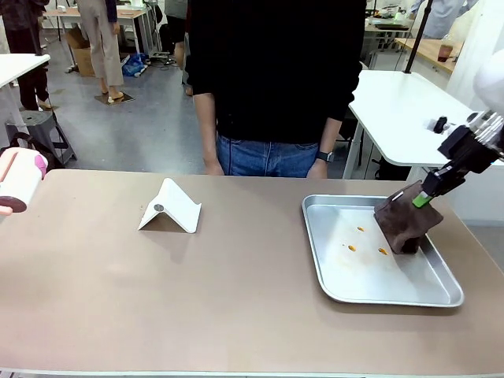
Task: Clean the surface of the table.
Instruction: Clean the area not pointed to by the person.
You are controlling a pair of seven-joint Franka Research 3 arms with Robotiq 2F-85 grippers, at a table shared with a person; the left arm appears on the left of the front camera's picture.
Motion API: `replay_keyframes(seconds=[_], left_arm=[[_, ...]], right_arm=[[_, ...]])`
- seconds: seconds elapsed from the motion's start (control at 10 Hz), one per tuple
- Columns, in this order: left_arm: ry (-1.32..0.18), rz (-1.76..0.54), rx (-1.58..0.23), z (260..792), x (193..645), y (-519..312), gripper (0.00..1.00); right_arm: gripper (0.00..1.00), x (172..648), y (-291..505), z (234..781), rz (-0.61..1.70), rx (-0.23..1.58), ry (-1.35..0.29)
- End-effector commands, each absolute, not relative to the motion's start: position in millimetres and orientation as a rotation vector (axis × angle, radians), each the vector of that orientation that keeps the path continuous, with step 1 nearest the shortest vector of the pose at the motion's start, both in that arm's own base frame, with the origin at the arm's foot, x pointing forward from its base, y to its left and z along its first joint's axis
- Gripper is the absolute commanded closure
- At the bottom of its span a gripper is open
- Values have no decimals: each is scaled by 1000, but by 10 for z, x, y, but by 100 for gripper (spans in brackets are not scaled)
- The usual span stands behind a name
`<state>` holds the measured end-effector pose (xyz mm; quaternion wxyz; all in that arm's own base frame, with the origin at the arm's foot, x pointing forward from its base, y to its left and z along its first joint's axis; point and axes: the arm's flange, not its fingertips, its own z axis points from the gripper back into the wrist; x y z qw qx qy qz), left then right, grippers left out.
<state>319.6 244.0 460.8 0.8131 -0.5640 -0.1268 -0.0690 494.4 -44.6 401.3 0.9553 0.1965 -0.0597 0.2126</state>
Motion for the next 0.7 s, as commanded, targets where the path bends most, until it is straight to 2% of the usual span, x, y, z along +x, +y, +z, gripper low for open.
replay_keyframes(seconds=[0.0, 0.6], left_arm=[[-275, -139, -1200, 4638, 3171, 2410, 78], [-275, -139, -1200, 4638, 3171, 2410, 78]], right_arm=[[100, 4967, -358, 3948, 435, 406, -89], [100, 5100, 253, 3373, 529, 437, 49]])
